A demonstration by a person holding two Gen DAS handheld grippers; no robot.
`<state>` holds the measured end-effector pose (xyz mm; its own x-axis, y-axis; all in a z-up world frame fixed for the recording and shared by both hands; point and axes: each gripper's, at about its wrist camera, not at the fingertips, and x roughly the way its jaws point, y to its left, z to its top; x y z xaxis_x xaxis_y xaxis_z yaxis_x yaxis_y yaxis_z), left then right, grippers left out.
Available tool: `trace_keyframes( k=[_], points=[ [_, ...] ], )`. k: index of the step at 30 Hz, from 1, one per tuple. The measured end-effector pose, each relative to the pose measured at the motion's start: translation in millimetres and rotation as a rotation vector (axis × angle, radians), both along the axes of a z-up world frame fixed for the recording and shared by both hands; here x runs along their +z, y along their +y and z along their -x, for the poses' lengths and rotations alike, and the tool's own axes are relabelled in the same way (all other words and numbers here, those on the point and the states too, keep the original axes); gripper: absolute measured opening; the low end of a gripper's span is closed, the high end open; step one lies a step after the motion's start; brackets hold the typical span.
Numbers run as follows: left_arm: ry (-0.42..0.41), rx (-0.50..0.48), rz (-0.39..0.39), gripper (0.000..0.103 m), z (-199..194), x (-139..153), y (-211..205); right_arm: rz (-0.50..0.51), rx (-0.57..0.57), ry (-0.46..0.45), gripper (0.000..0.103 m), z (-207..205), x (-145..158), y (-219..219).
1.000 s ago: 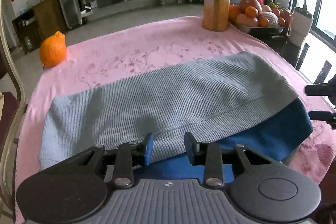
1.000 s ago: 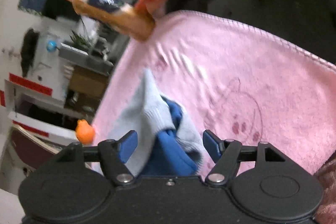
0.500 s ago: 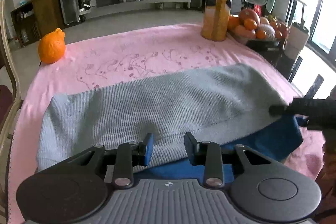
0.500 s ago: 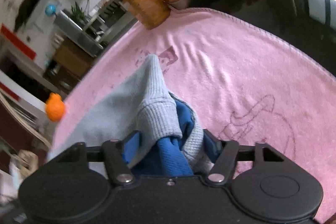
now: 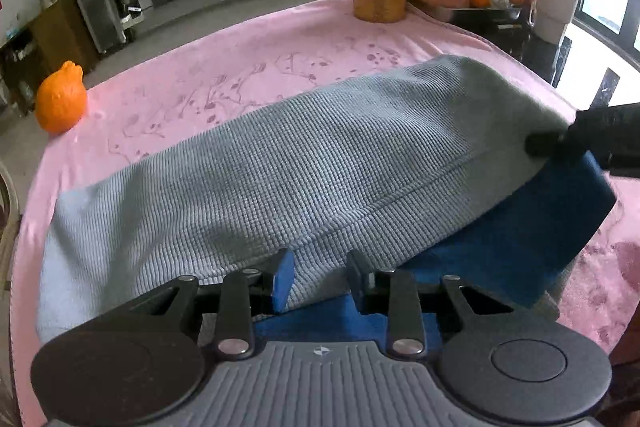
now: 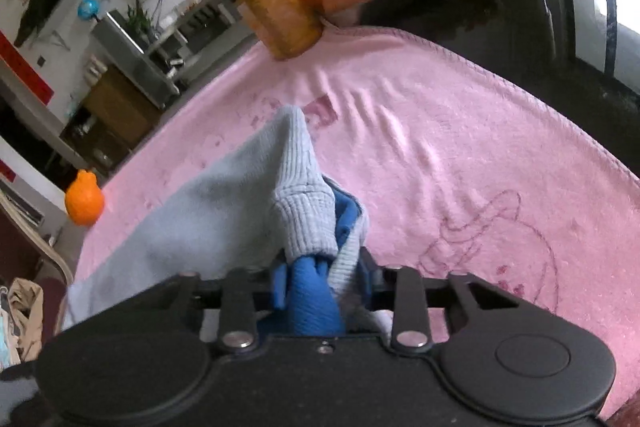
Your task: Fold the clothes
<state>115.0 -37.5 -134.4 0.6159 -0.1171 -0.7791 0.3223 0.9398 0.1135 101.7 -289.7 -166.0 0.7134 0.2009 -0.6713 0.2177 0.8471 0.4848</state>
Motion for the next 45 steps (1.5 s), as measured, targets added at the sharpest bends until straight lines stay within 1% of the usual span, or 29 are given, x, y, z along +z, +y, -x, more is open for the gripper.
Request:
trace_keyframes(
  k=[3, 5, 6, 9, 14, 17, 19, 21, 22, 24, 26, 30, 32, 35, 36, 38, 40, 41, 42, 43, 45],
  points=[
    [0.0, 0.002, -0.002, 0.029, 1, 1, 1, 0.033, -0.014, -0.031, 0.025, 5, 17, 11],
    [0.016, 0.016, 0.017, 0.031, 5, 9, 9, 0.108, 0.005, -0.056, 0.024, 6, 32, 32],
    [0.017, 0.041, 0.025, 0.033, 10, 17, 19, 0.148, 0.016, -0.069, 0.023, 7, 40, 43],
    [0.02, 0.122, 0.049, 0.033, 24, 43, 52, 0.266, 0.049, -0.107, 0.022, 9, 62, 76],
    [-0.028, 0.273, 0.169, 0.033, 67, 66, 150, 0.462, 0.105, -0.171, 0.022, 12, 99, 132],
    [-0.058, 0.364, 0.243, 0.032, 92, 80, 209, 0.523, 0.206, -0.203, 0.021, 17, 95, 180],
    [-0.051, 0.439, 0.296, 0.026, 98, 76, 238, 0.561, 0.276, -0.224, 0.021, 21, 92, 213],
    [-0.042, 0.514, 0.35, 0.026, 103, 72, 265, 0.599, 0.346, -0.245, 0.021, 24, 89, 245],
    [-0.036, 0.536, 0.388, 0.026, 105, 71, 276, 0.618, 0.381, -0.255, 0.021, 26, 87, 262],
    [-0.045, 0.566, 0.414, 0.026, 107, 71, 287, 0.656, 0.451, -0.276, 0.021, 30, 84, 294],
    [-0.06, 0.595, 0.415, 0.026, 107, 72, 293, 0.693, 0.522, -0.297, 0.021, 33, 81, 327],
    [-0.063, 0.641, 0.478, 0.026, 106, 73, 308, 0.766, 0.664, -0.338, 0.021, 40, 74, 392],
    [-0.064, 0.652, 0.482, 0.026, 103, 70, 311, 0.822, 0.738, -0.332, 0.021, 40, 56, 409],
    [-0.061, 0.647, 0.491, 0.026, 102, 69, 311, 0.876, 0.86, -0.325, 0.022, 47, 33, 420],
    [-0.058, 0.644, 0.495, 0.026, 101, 68, 311, 0.888, 0.903, -0.326, 0.023, 48, 30, 421],
    [-0.052, 0.648, 0.495, 0.026, 99, 67, 311, 0.908, 0.989, -0.328, 0.027, 49, 25, 421],
    [-0.05, 0.653, 0.494, 0.026, 98, 66, 310, 0.831, 1.038, -0.298, 0.033, 41, 36, 414],
    [-0.051, 0.655, 0.492, 0.026, 99, 65, 310, 0.788, 1.06, -0.281, 0.049, 38, 41, 410],
    [-0.052, 0.657, 0.491, 0.026, 99, 65, 310, 0.7, 1.084, -0.265, 0.066, 36, 50, 403],
    [-0.053, 0.66, 0.491, 0.026, 99, 65, 310, 0.604, 1.107, -0.249, 0.068, 35, 59, 396],
    [-0.049, 0.661, 0.489, 0.026, 99, 64, 309, 0.495, 1.092, -0.252, 0.069, 38, 79, 379]
  ],
)
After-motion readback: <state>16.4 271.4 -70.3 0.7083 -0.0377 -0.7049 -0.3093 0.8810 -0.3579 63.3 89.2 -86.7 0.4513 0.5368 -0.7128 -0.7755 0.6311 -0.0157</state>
